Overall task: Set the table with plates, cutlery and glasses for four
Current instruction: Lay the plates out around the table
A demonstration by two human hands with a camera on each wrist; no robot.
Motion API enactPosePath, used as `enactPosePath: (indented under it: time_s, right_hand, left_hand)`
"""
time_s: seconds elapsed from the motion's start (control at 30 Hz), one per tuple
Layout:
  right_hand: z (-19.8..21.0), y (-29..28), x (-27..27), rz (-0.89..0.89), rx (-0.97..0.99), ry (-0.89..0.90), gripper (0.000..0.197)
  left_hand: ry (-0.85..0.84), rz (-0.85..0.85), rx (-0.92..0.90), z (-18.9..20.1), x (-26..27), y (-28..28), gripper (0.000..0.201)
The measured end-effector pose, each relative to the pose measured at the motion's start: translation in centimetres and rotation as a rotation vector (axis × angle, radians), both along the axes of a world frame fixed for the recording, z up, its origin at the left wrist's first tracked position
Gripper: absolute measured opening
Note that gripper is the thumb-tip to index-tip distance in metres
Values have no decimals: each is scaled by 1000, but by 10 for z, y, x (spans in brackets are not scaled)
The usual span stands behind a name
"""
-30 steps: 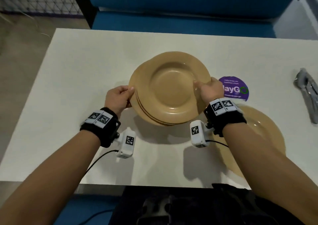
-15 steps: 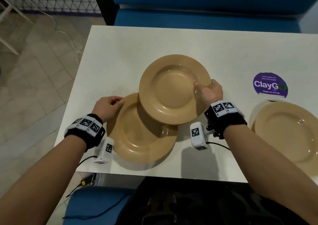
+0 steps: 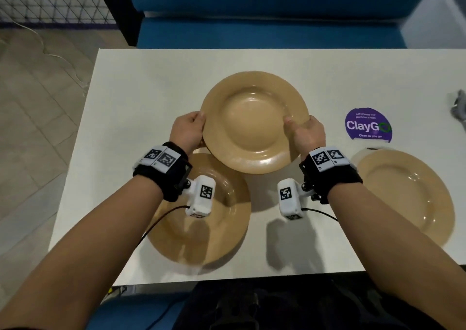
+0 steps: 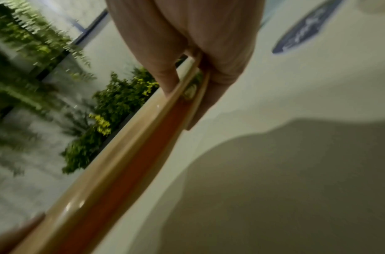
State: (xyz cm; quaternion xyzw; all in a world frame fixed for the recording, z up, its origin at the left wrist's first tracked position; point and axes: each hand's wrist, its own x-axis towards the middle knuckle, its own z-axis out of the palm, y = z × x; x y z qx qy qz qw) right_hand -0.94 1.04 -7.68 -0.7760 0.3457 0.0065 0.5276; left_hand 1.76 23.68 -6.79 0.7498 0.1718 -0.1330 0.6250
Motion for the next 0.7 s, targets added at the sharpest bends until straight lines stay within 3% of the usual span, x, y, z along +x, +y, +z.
enactPosePath:
  time_s: [0.13,0.3,0.43,0.63,0.7]
  right_hand:
    - [2,-55,10,38,-144,66,37]
    - [-3,-133,35,-135,-175,72,30]
    - [-12,-179,59,-95,-255,213,17]
    - [-35,-199,66,-121,-131,304,25]
    - [-33,-184,64,-195,100,275,21]
  left_hand:
    - [31,116,-54,-7,23,-36,11]
    - [47,196,-39,-23,54,-76,7]
    - [45,279,16,-35,71,-93,15]
    - [65,335,-7,-51,72,-93,24]
    - [71,344,-7,-53,71,-92,20]
